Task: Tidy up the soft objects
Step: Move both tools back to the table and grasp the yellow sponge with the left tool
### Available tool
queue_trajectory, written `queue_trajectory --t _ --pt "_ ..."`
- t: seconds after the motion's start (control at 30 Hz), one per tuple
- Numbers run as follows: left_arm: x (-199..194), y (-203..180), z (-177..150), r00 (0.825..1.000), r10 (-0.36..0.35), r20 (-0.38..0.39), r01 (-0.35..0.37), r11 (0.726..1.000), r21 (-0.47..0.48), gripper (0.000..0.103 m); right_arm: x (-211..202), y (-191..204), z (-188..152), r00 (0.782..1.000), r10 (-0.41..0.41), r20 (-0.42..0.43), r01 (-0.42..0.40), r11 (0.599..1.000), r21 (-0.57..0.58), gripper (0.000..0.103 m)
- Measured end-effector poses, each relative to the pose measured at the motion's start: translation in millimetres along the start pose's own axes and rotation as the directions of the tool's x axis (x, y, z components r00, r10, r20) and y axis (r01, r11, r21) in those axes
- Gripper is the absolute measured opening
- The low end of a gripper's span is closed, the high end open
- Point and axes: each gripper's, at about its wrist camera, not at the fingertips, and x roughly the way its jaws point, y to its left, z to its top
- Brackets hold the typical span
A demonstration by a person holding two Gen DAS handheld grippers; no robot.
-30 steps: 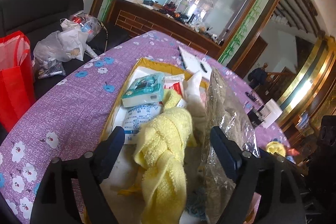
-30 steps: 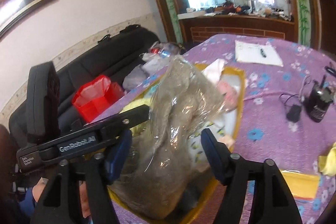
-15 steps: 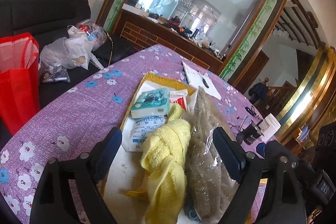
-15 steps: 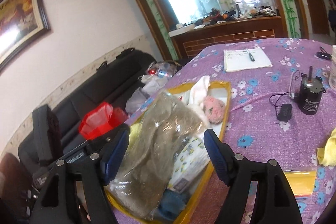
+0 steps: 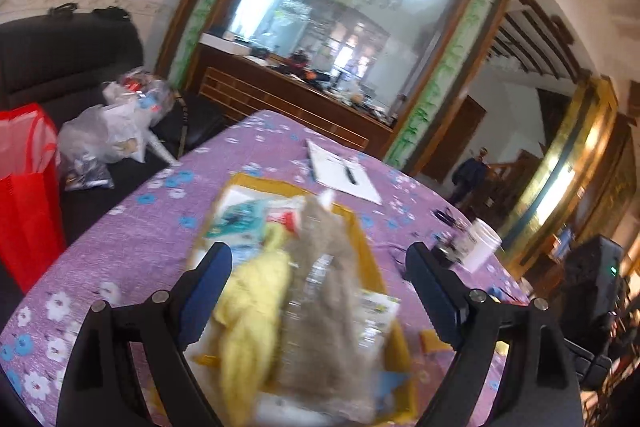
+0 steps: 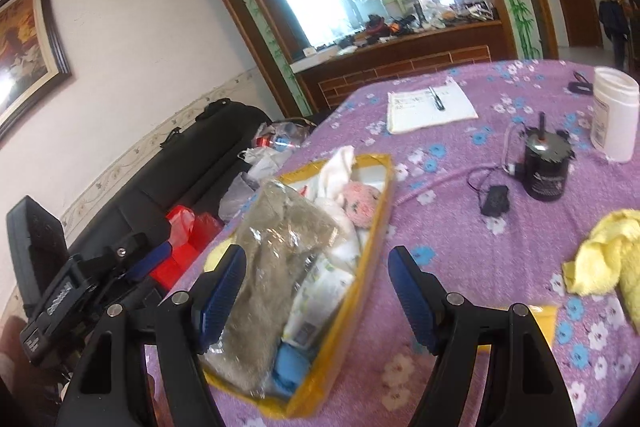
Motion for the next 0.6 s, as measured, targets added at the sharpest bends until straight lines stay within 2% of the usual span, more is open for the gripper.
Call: queue_trajectory --t 0.17,0.37,0.43,0.5,0.6 --pt "6 -31 -7 0.998 -0.043 -0.049 0.046 0.997 0.063 0.088 -28 -22 -2 1.0 -0.019 0.005 0.019 0.999 0.041 0.078" --pt "23 -80 -24 0.98 -0.108 -0.168 0.134 0.979 0.154 0.088 -87 -88 -2 0.992 -0.097 0.085 0.082 0.982 0.17 0.078" --pt "33 -96 -32 0.965 -0.132 -0.227 0.174 0.969 0.176 0.089 -105 -113 -6 0.985 -0.133 0.108 0.106 0.968 0.226 0.079" --pt "44 -113 -42 0.943 -0.155 -0.295 0.217 0.958 0.19 0.089 -117 -134 -9 0.979 -0.168 0.118 0.131 0.954 0.27 0.079" --pt "66 -138 -59 0.899 -0.171 -0.402 0.269 0.942 0.201 0.089 -131 -161 -15 0.968 -0.212 0.131 0.157 0.926 0.343 0.079"
